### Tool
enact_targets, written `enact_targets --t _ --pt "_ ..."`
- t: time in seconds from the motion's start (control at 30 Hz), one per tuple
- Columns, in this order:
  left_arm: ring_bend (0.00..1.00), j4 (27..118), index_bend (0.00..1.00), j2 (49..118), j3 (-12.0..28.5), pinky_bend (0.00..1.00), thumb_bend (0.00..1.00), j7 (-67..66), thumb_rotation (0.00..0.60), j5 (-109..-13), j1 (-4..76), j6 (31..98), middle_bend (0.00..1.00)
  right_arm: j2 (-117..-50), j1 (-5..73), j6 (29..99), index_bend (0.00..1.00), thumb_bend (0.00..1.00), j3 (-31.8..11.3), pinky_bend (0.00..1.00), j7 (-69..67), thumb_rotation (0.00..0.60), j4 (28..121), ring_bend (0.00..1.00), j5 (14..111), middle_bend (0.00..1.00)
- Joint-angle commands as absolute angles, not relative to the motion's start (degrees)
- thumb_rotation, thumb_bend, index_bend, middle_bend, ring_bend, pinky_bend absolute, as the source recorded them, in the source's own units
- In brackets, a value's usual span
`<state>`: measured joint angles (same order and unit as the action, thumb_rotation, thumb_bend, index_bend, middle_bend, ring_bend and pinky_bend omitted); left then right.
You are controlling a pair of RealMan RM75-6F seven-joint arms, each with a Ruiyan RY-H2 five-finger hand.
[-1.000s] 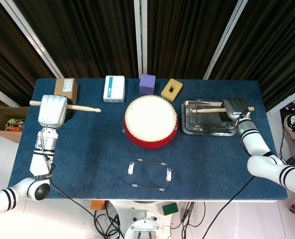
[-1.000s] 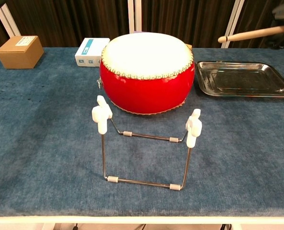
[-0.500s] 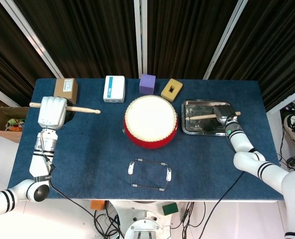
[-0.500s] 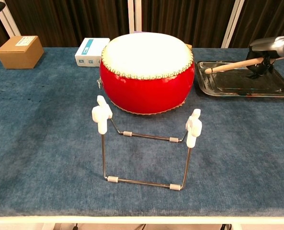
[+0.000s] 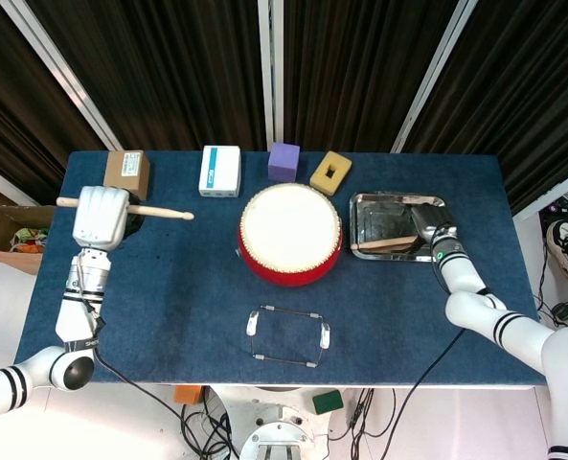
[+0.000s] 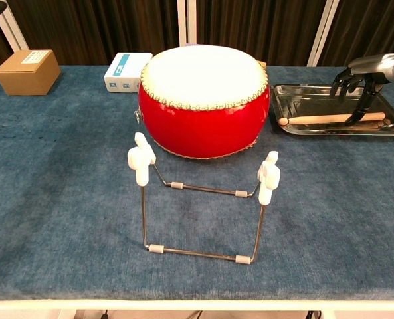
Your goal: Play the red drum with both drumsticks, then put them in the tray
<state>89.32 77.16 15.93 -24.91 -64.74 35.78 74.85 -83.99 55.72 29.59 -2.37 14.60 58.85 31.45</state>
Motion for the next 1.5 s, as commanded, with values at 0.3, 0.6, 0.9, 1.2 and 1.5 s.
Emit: enact_targets --t 0.3,0.6,0.9,1.2,1.5 --pt "1.0 88.7 1.0 78.4 15.8 1.0 0.37 -28.6 0.6 -63.8 38.9 70.3 1.0 -63.1 51.3 46.8 0.26 0.12 -7.0 0.27 14.2 0.6 91.7 0.14 44.4 0.35" --pt "1.0 88.7 1.0 81.2 18.4 1.0 0.37 -33.2 0.6 -57.3 44.3 64.5 1.0 -56.4 53.6 48.0 0.3 0.18 -12.9 0.3 14.0 0.6 106.2 0.17 41.3 0.4" --pt "1.0 86.2 1.0 85.4 20.5 1.0 0.37 -37.9 0.6 -50.5 49.6 62.9 1.0 -62.7 65.9 49.9 0.34 0.2 -16.1 0.34 22.5 0.6 107.9 0.21 25.9 0.44" --pt "1.0 85.8 1.0 87.4 20.6 1.0 0.37 -39.8 0.6 -47.8 51.8 64.1 1.0 -71.5 76.4 56.3 0.38 0.26 -17.8 0.34 31.2 0.6 103.8 0.21 11.8 0.45" --pt "1.0 85.6 0.99 88.9 20.3 1.0 0.37 -42.4 0.6 -45.9 53.8 65.4 1.0 -78.5 80.6 59.0 0.43 0.3 -20.4 0.34 33.2 0.6 97.7 0.22 6.7 0.47"
